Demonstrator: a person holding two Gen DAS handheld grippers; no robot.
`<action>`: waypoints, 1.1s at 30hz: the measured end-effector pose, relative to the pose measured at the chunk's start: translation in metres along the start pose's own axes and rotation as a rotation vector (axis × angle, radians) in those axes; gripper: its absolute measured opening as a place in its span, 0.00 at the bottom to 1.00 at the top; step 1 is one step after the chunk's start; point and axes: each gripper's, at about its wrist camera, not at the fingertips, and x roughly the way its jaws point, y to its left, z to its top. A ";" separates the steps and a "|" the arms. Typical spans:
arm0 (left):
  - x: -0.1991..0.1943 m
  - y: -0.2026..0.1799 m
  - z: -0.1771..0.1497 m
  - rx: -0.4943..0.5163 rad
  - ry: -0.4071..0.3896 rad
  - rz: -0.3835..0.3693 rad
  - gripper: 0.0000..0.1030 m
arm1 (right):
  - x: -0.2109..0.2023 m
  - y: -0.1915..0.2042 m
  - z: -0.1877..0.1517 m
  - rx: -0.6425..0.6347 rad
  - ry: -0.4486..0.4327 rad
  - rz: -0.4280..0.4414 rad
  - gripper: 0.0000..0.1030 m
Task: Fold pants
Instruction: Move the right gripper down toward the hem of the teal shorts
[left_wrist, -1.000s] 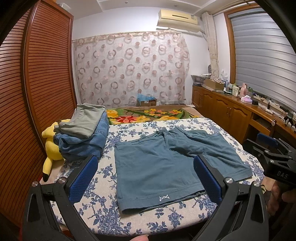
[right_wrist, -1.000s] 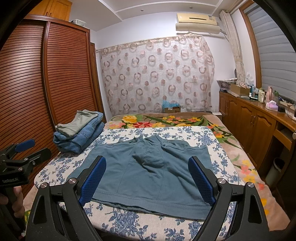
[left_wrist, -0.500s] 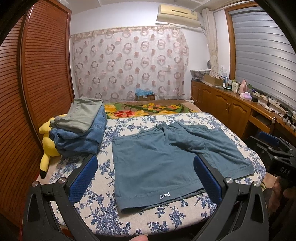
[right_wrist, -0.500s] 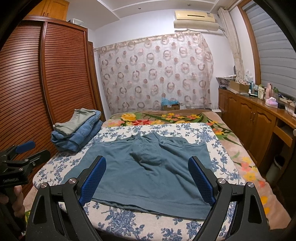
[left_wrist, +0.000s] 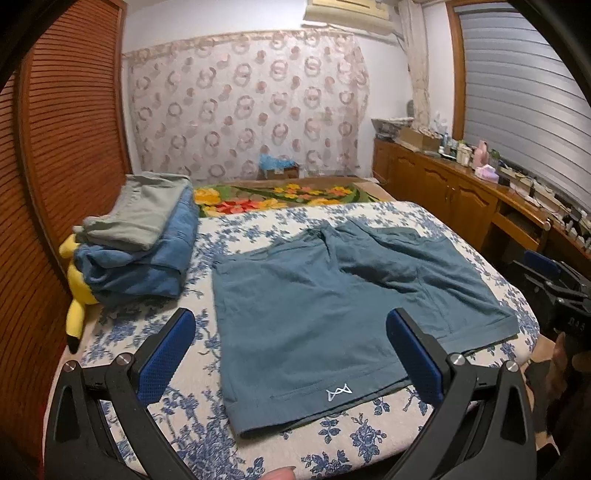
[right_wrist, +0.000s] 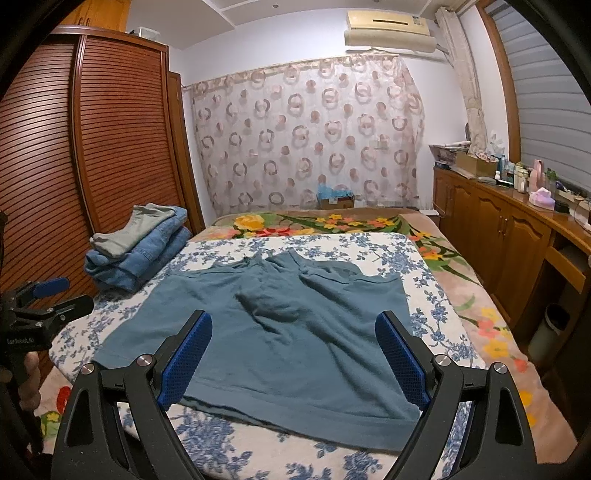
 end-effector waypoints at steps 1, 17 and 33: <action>0.003 0.000 0.001 0.003 0.007 -0.002 1.00 | 0.002 -0.001 0.000 -0.002 0.004 -0.002 0.88; 0.053 -0.018 0.013 0.068 0.078 -0.091 1.00 | 0.012 -0.016 0.013 -0.022 0.043 -0.018 0.88; 0.095 -0.038 0.021 0.111 0.158 -0.163 1.00 | 0.065 -0.053 0.046 -0.054 0.207 -0.071 0.74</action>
